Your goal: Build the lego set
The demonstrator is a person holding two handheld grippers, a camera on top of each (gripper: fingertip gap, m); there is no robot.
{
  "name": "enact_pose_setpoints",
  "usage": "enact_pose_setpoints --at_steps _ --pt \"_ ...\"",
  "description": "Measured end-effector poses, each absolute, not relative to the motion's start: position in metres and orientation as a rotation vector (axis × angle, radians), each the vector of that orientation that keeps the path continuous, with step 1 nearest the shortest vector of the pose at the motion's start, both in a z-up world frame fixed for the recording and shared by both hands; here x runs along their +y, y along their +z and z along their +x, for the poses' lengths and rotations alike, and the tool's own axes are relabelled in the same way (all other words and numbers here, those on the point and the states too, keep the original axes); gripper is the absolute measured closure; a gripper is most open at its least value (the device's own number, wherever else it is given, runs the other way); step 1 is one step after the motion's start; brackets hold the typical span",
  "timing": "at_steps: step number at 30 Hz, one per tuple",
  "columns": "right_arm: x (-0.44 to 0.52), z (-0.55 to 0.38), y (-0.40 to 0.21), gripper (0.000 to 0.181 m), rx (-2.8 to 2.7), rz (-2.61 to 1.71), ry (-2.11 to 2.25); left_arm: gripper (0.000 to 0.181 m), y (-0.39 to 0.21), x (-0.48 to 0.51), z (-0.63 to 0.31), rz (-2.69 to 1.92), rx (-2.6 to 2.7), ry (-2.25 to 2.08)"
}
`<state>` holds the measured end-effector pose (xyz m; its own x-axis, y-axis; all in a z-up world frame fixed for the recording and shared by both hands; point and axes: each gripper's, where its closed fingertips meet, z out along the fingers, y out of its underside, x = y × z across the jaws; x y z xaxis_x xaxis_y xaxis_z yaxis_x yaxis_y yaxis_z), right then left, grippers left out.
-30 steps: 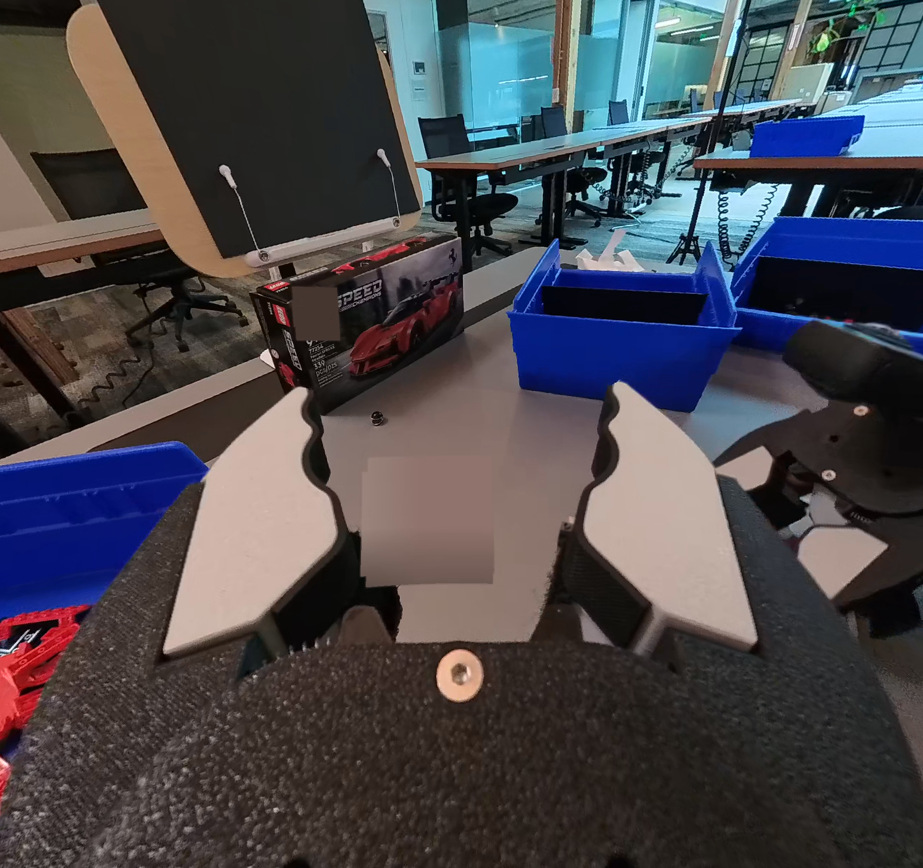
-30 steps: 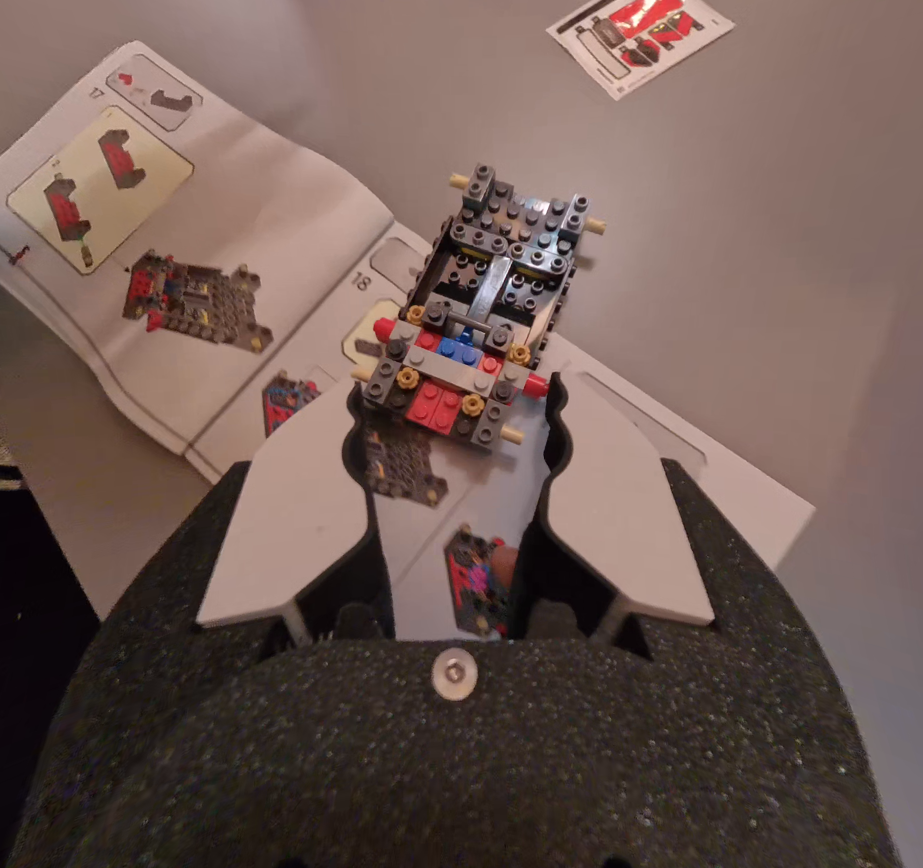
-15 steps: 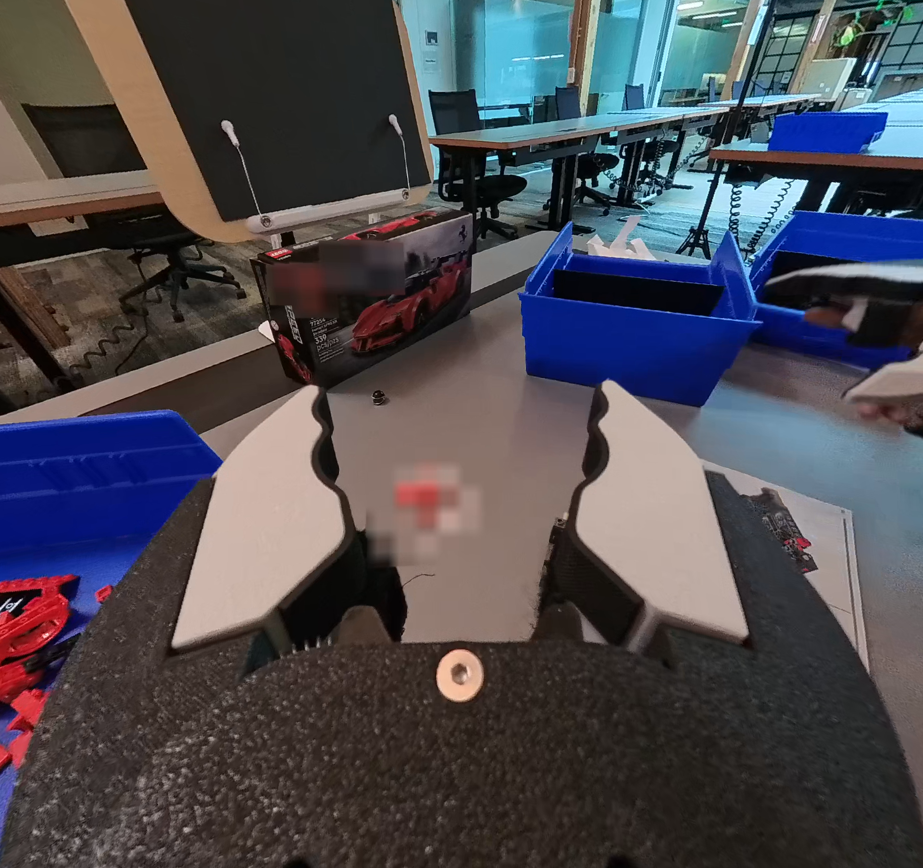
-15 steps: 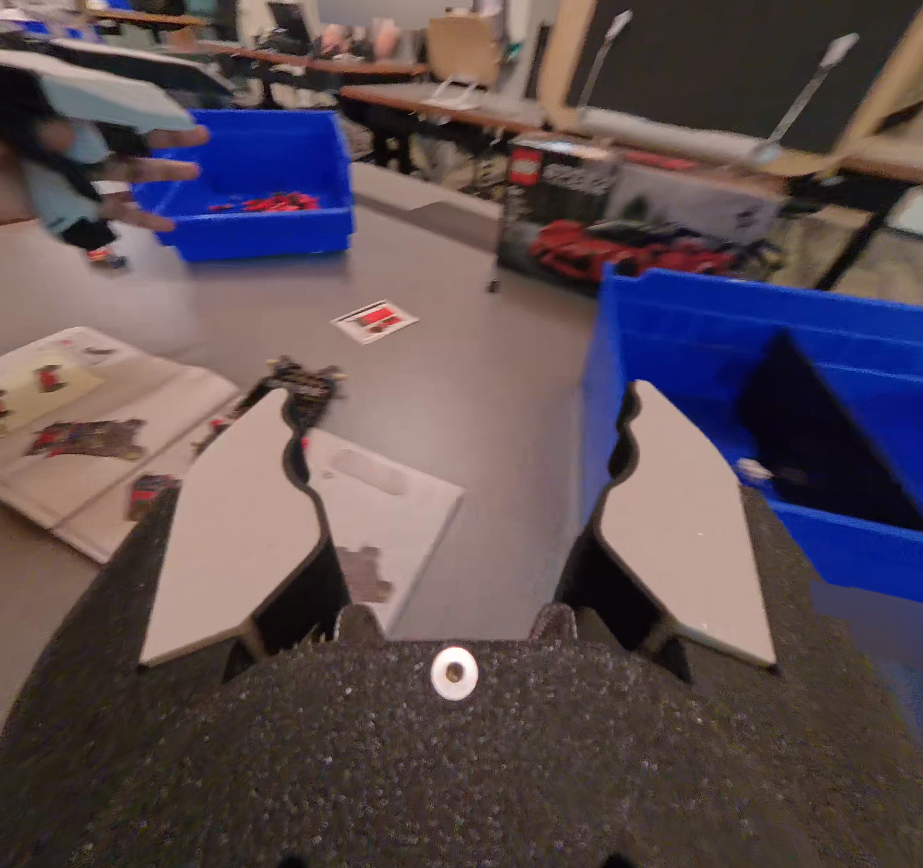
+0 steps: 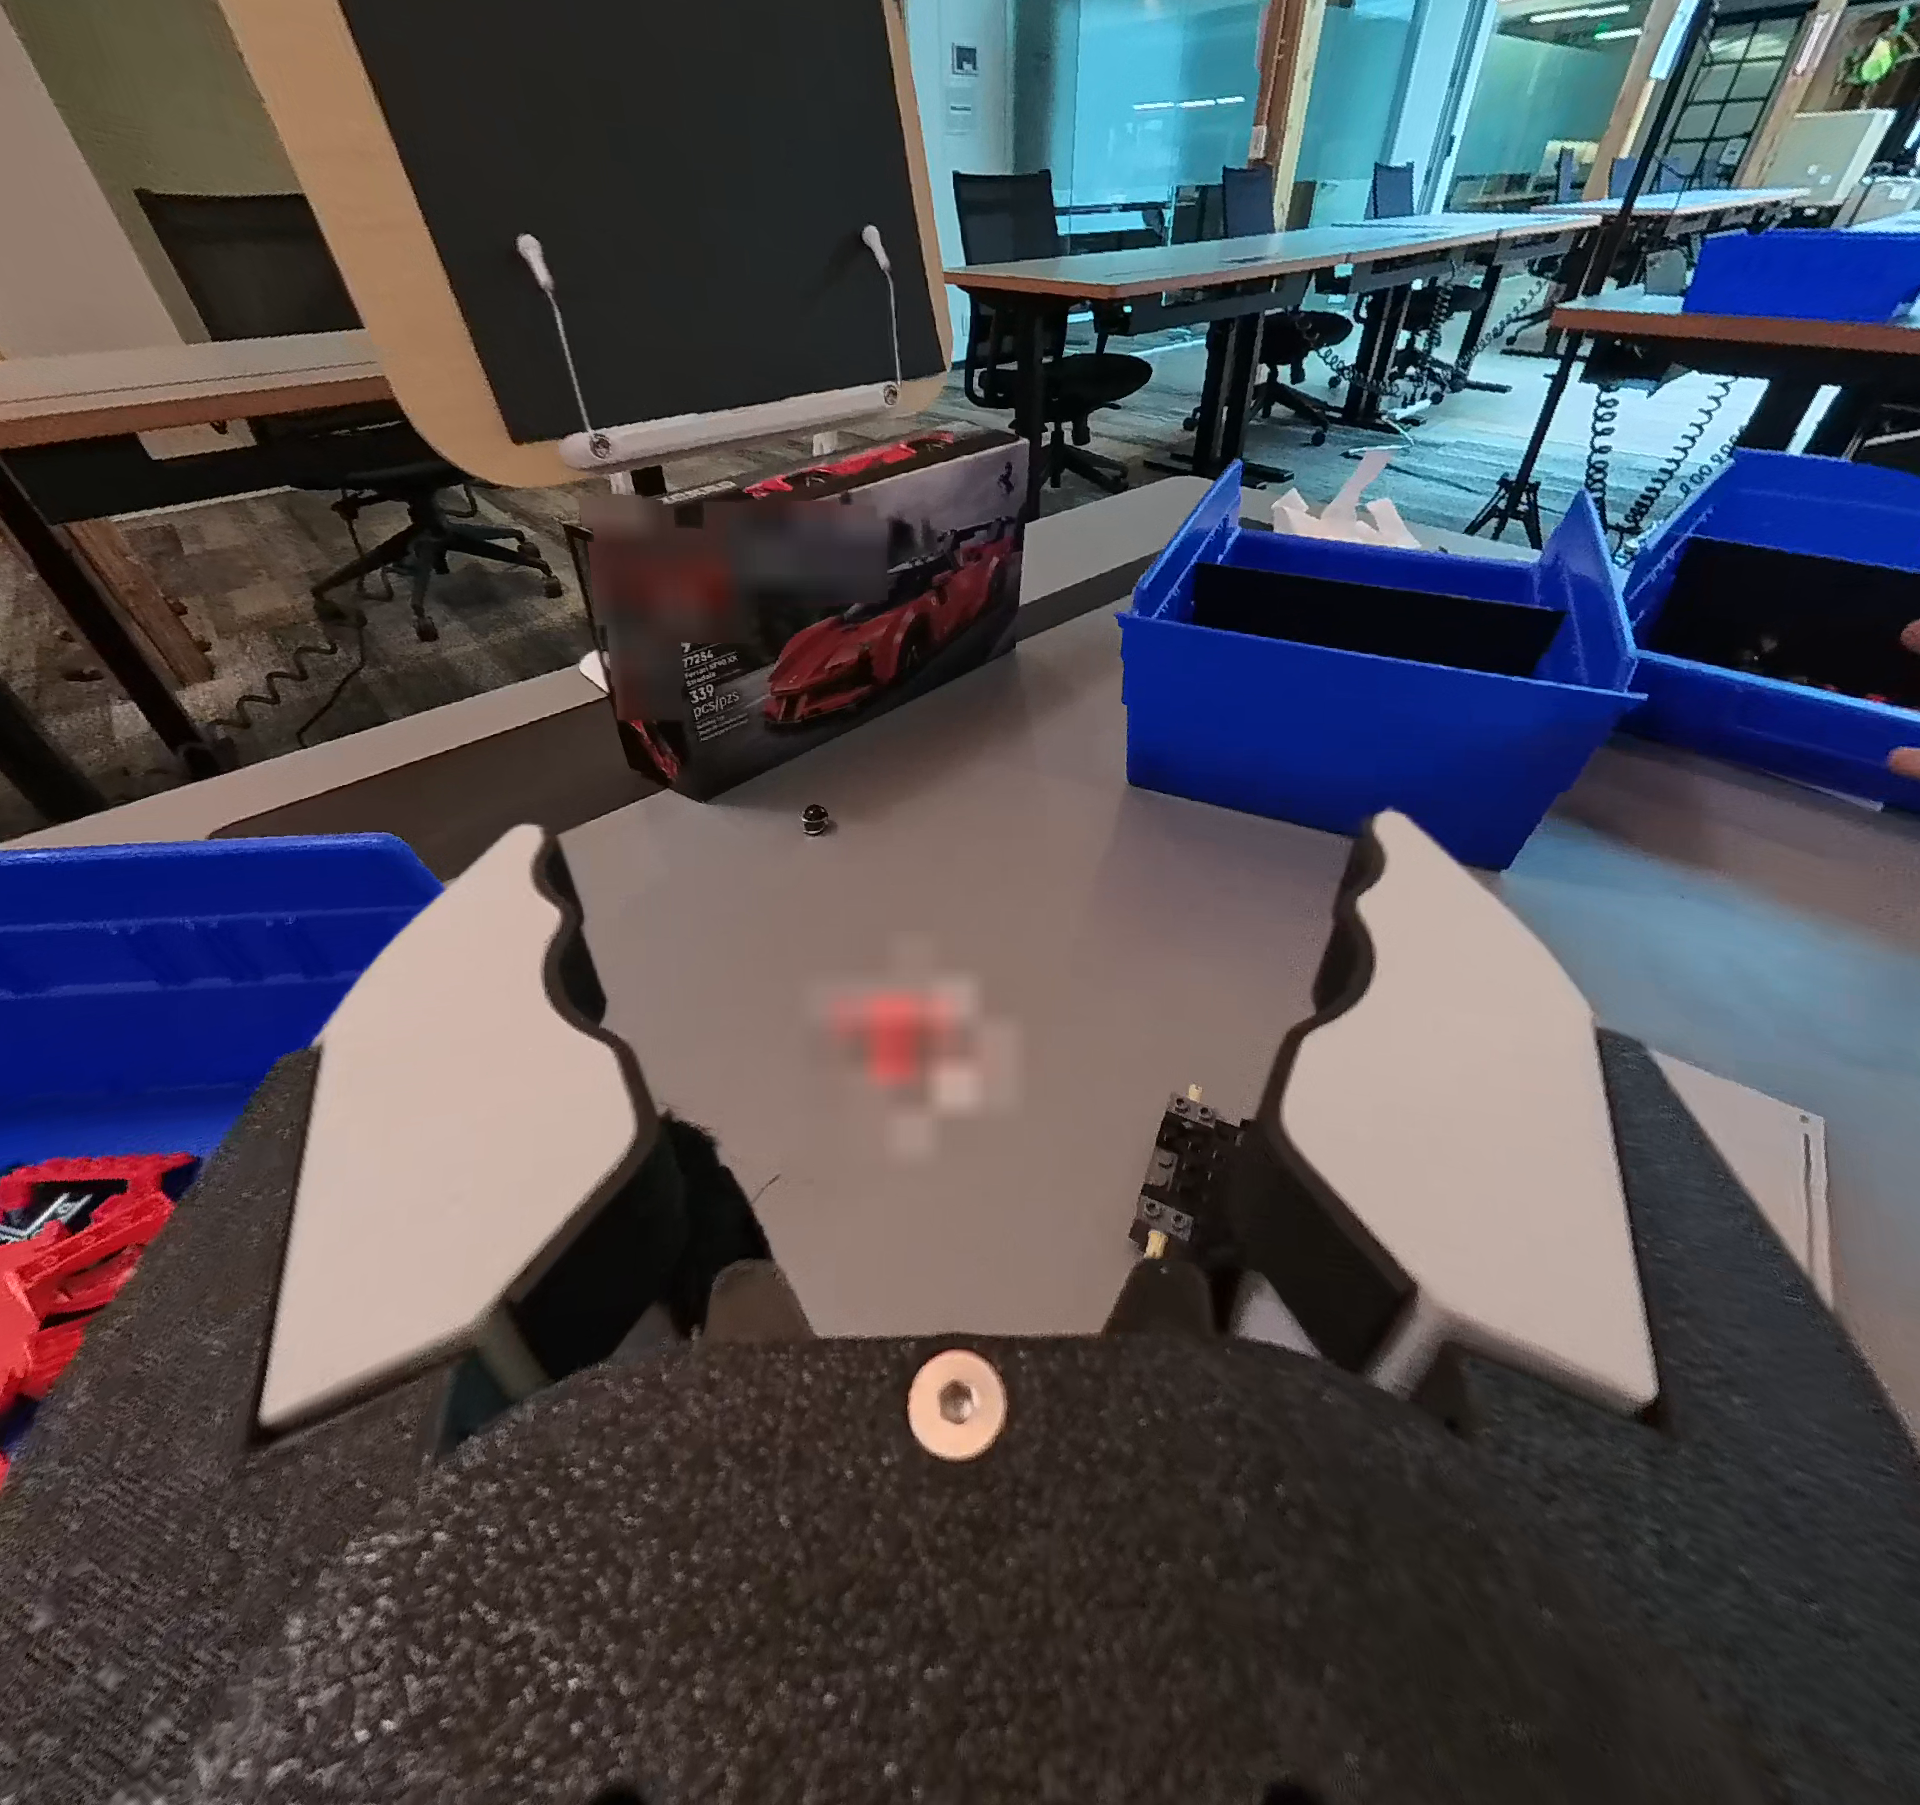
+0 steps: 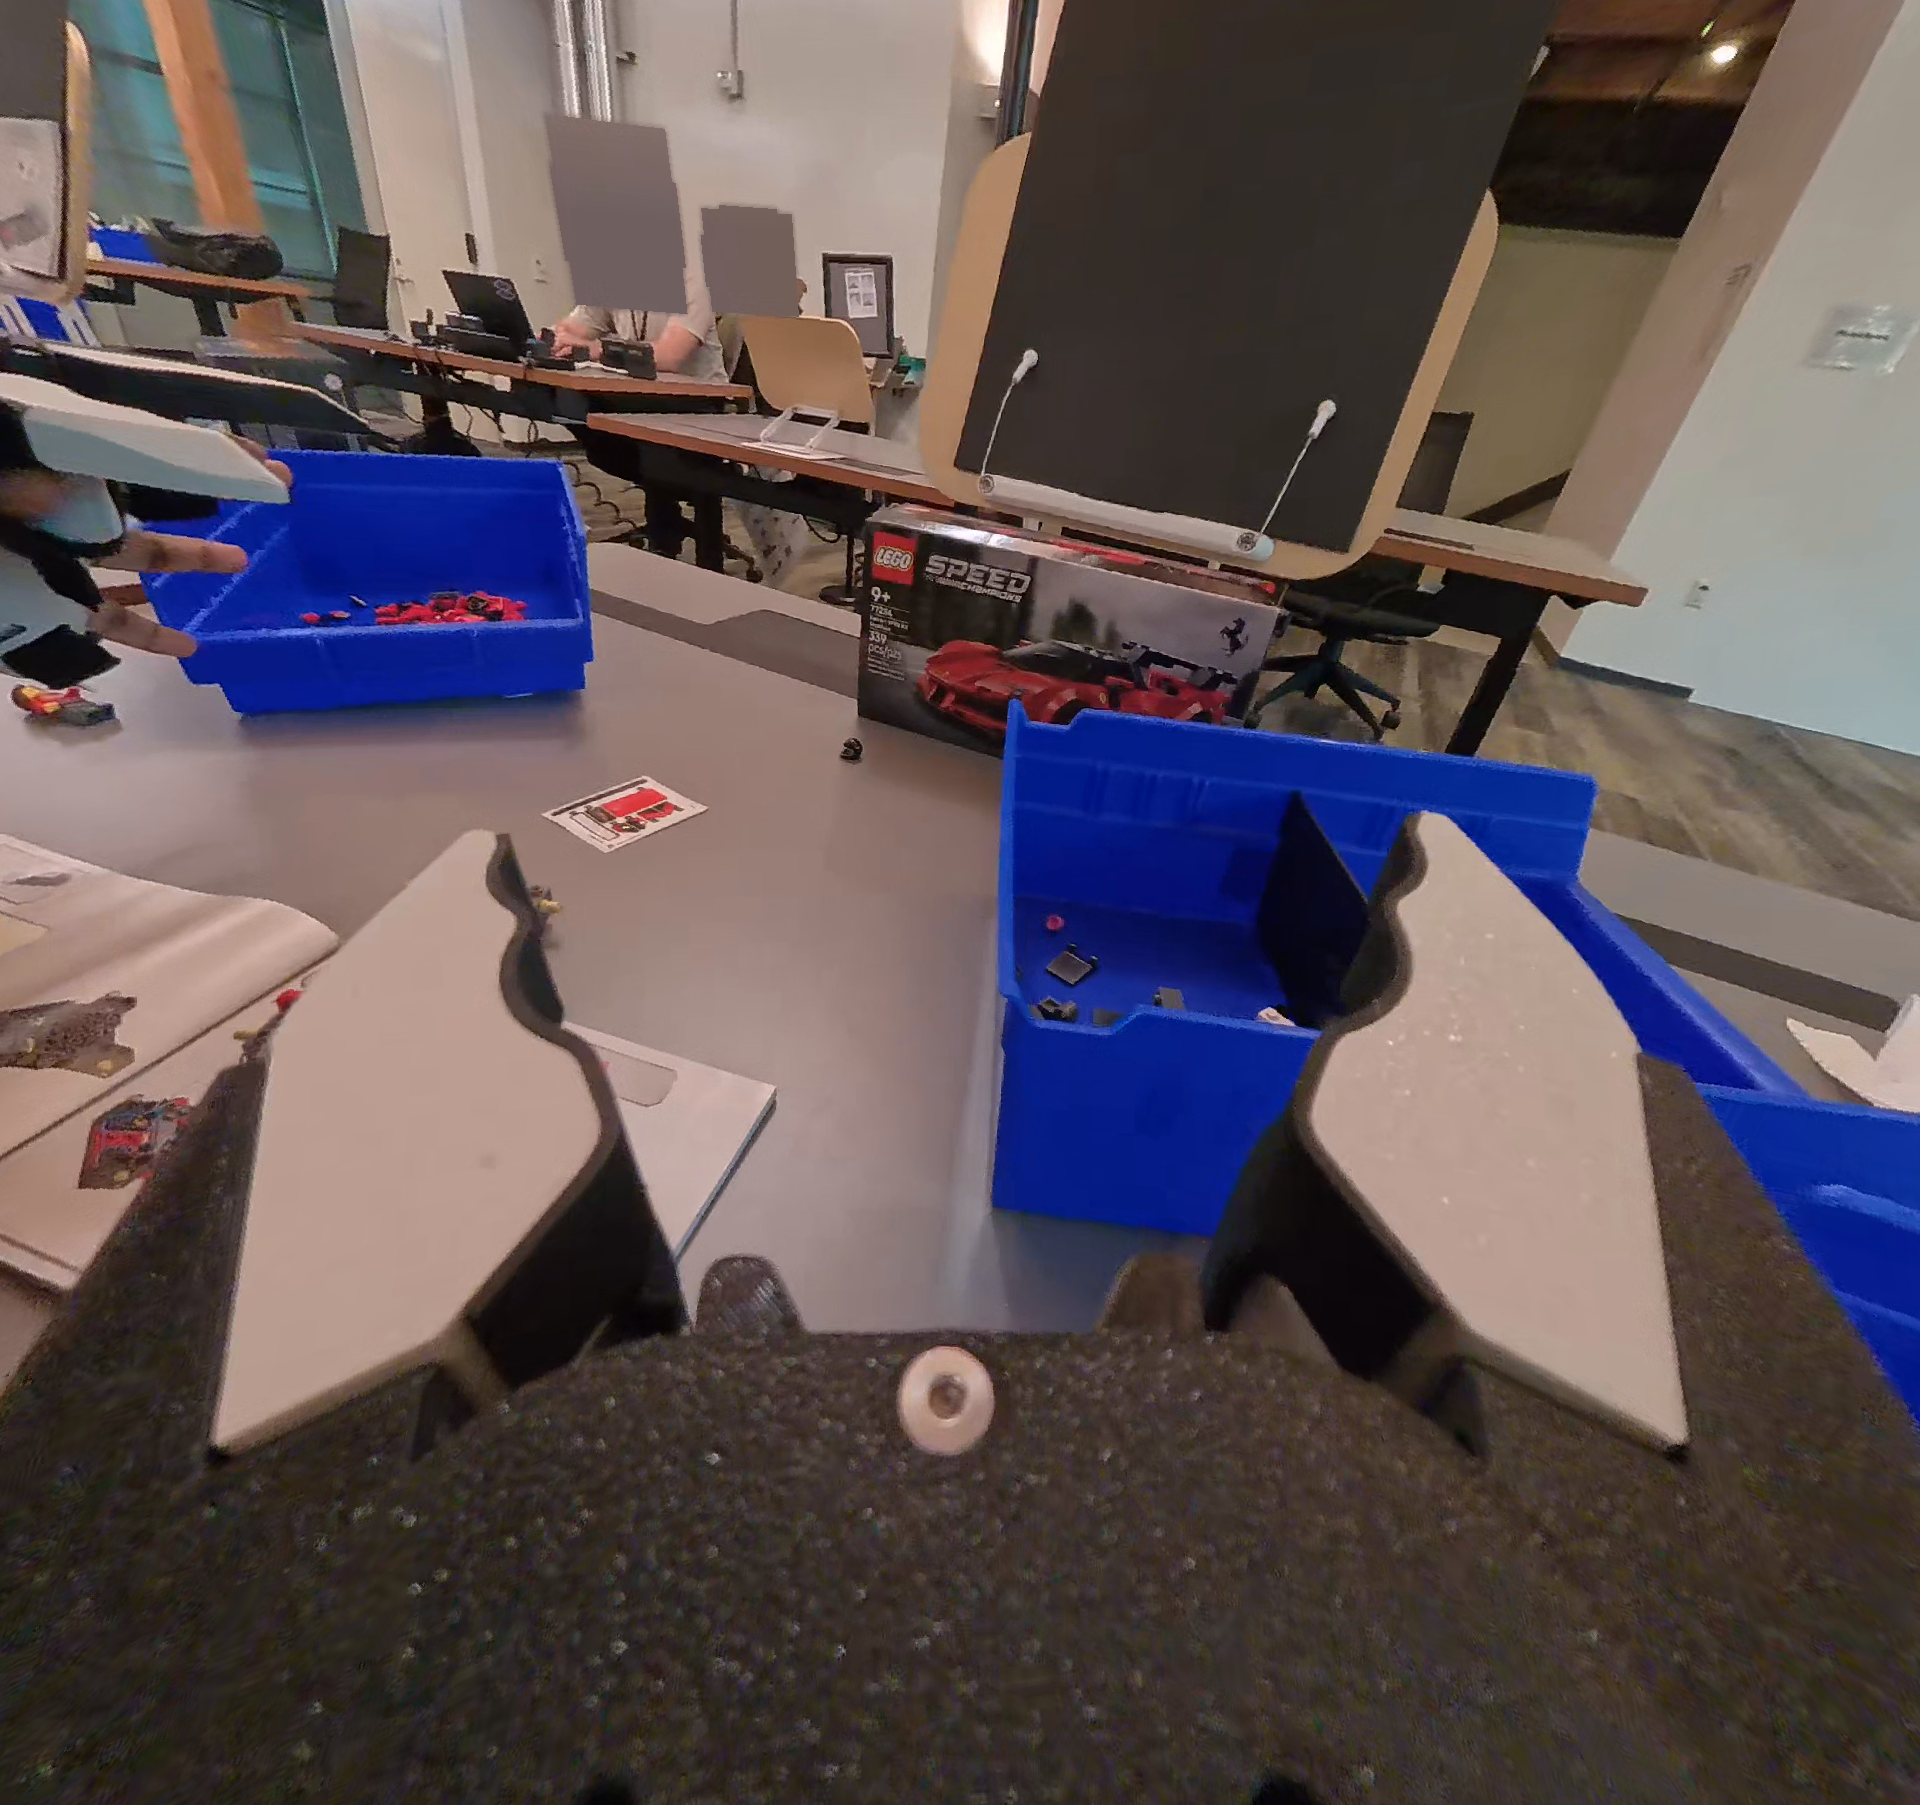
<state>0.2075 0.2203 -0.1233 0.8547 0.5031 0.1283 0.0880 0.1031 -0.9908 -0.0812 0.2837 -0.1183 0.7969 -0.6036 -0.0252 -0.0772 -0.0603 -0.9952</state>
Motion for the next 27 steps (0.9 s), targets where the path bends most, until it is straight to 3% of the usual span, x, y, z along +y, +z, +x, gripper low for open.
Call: enact_pose_setpoints --at_steps 4,5,7,8,13,16,20,21,23,27 --pt "0.218 0.207 -0.114 0.036 -0.522 -1.430 0.341 0.036 -0.116 0.285 -0.084 -1.586 0.530 -0.475" --pt "0.212 0.203 -0.110 0.055 -0.585 -1.398 0.350 0.036 -0.115 0.285 -0.085 -1.583 0.531 -0.476" --pt "0.195 0.197 -0.097 0.174 -0.747 -1.289 0.334 0.038 -0.115 0.284 -0.084 -1.574 0.533 -0.495" --pt "0.193 0.200 -0.087 0.181 -0.751 -1.251 0.308 0.039 -0.115 0.284 -0.083 -1.572 0.528 -0.513" --pt "0.206 0.223 -0.056 0.178 -0.791 -1.255 0.257 0.041 -0.121 0.288 -0.080 -1.579 0.519 -0.554" --pt "0.220 0.233 -0.057 0.160 -0.914 -1.336 0.272 0.042 -0.121 0.286 -0.074 -1.564 0.539 -0.574" --pt "0.245 0.249 -0.067 0.122 -1.127 -1.465 0.267 0.042 -0.116 0.281 -0.063 -1.532 0.555 -0.634" --pt "0.251 0.254 -0.069 0.129 -1.175 -1.481 0.261 0.043 -0.114 0.280 -0.060 -1.518 0.552 -0.653" --pt "0.259 0.266 -0.069 0.181 -1.243 -1.492 0.269 0.043 -0.110 0.278 -0.056 -1.503 0.543 -0.676" --pt "0.275 0.286 -0.063 0.179 -1.228 -1.466 0.348 0.044 -0.107 0.280 -0.054 -1.515 0.547 -0.589"
